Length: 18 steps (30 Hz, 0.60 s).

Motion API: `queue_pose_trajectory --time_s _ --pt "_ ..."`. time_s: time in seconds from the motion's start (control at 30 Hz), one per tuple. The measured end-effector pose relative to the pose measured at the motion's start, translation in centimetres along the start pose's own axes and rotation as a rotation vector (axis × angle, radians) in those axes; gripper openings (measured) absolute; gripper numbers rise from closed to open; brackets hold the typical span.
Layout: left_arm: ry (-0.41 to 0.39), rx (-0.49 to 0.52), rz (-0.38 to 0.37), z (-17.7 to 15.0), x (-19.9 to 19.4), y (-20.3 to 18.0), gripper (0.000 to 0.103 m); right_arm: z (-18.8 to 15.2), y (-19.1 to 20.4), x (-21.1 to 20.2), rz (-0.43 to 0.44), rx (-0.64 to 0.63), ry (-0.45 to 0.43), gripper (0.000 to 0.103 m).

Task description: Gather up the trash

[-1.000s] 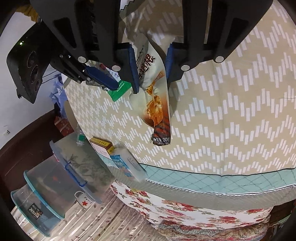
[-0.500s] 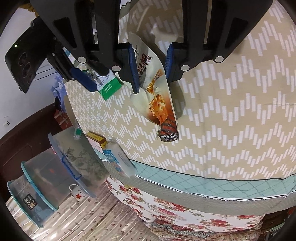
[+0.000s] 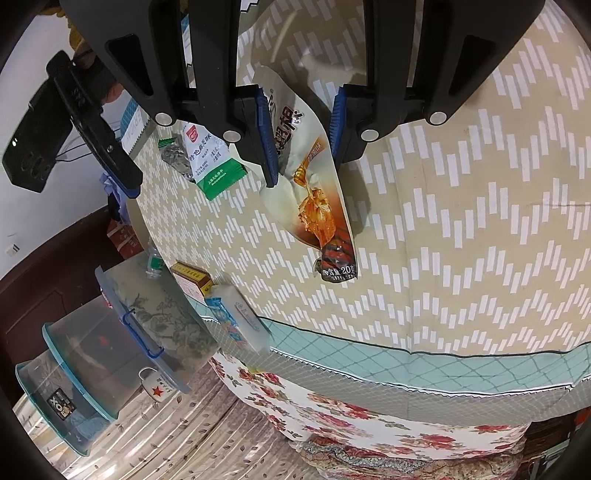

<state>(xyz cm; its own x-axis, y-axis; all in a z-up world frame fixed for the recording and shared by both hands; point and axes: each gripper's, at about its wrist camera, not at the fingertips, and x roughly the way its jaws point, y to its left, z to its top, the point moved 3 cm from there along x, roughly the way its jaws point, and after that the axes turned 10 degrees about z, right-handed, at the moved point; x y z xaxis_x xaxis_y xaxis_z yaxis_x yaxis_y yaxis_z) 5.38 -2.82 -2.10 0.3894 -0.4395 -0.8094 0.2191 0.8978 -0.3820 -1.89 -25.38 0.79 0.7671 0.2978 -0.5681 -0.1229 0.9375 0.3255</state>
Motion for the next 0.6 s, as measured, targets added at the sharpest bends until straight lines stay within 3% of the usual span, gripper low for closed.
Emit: queue_pose_trajectory --time_s 0.33,0.6 --pt "-0.001 -0.002 0.0 -0.1 0.0 -0.1 0.024 -0.4 -2.5 0.0 0.011 0.094 0.035 0.071" --pt "-0.002 0.001 0.002 0.0 0.1 -0.1 0.025 -1.8 -0.9 1.6 0.02 0.025 0.133 0.073"
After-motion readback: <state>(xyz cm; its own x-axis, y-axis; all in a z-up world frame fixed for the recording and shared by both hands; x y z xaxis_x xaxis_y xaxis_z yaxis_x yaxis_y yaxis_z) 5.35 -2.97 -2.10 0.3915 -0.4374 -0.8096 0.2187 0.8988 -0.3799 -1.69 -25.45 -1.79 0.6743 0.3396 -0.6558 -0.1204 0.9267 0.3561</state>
